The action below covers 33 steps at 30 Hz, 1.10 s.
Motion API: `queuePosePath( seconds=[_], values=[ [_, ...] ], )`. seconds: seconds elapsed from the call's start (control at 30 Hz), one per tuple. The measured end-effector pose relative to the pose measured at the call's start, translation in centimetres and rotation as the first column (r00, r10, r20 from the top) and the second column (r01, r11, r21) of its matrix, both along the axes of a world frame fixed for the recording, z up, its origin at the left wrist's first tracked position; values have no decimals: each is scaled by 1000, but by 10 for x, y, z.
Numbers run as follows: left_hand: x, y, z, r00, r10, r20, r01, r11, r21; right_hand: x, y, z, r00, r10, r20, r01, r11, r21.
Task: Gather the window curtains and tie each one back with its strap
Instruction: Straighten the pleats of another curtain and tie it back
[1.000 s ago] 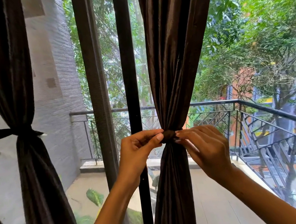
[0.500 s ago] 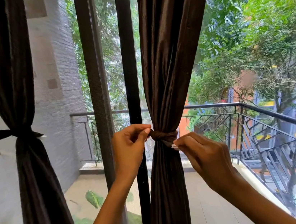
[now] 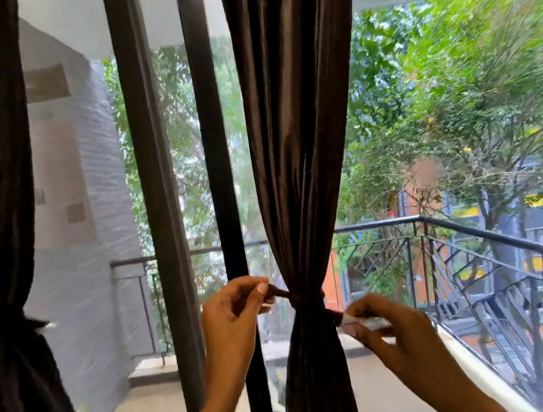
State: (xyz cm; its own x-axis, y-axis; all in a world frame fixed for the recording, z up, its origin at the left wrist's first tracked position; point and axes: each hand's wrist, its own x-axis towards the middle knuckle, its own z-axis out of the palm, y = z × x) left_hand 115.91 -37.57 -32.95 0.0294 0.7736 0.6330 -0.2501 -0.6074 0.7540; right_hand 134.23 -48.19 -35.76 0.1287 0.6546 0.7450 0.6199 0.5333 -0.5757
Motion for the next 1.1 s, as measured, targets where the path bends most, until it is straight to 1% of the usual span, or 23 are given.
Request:
queuePosePath(
  seconds=[0.03, 0.1, 0.17, 0.23, 0.3, 0.4, 0.57, 0.63, 0.7, 0.77, 0.83, 0.97, 1.03, 1.1],
  values=[
    [5, 0, 0, 998, -57, 1, 57, 998, -3, 2, 4, 2, 997, 26, -75, -29, 999, -41],
    [19, -1, -1, 992, -129, -4, 129, 992, -11, 2, 13, 7, 986, 37, -162, -45, 998, -51],
    [32, -3, -2, 987, -163, 4, 163, 986, -15, -1, 23, 13, 971, -8, -237, 4, 1000, -18],
    [41, -4, -3, 987, -160, -16, 160, 987, -2, -3, 31, 17, 952, -67, -298, 73, 997, 9],
    [44, -6, -2, 989, -138, -59, 140, 990, 34, -2, 38, 17, 951, -131, -281, 148, 988, 39],
    [49, -5, -5, 990, -114, -81, 118, 992, 48, 3, 45, 17, 952, -177, -249, 200, 977, 73],
    [54, 1, -16, 986, -160, -55, 156, 985, -69, 4, 52, 9, 946, -276, -168, 297, 948, 116],
    [54, 3, -16, 981, -191, -20, 188, 975, -115, 2, 54, 6, 948, -285, -143, 305, 941, 145],
    [53, 2, -14, 976, -218, 19, 218, 964, -152, 1, 55, 7, 946, -289, -145, 310, 939, 150],
    [52, 1, -12, 974, -225, 33, 228, 962, -151, -1, 54, 7, 941, -294, -168, 318, 938, 139],
    [51, -1, -12, 979, -203, 11, 203, 972, -122, -1, 51, 8, 937, -289, -198, 314, 943, 109],
    [45, -9, -10, 988, -141, -61, 141, 990, -7, 6, 35, 5, 927, -280, -249, 301, 952, 50],
    [43, -17, -11, 992, -53, -112, 61, 996, 62, 14, 21, 0, 905, -327, -274, 354, 934, 57],
    [40, -28, -10, 988, 96, -120, -76, 984, 160, 22, 6, -3, 883, -380, -275, 406, 913, 43]
  ],
)
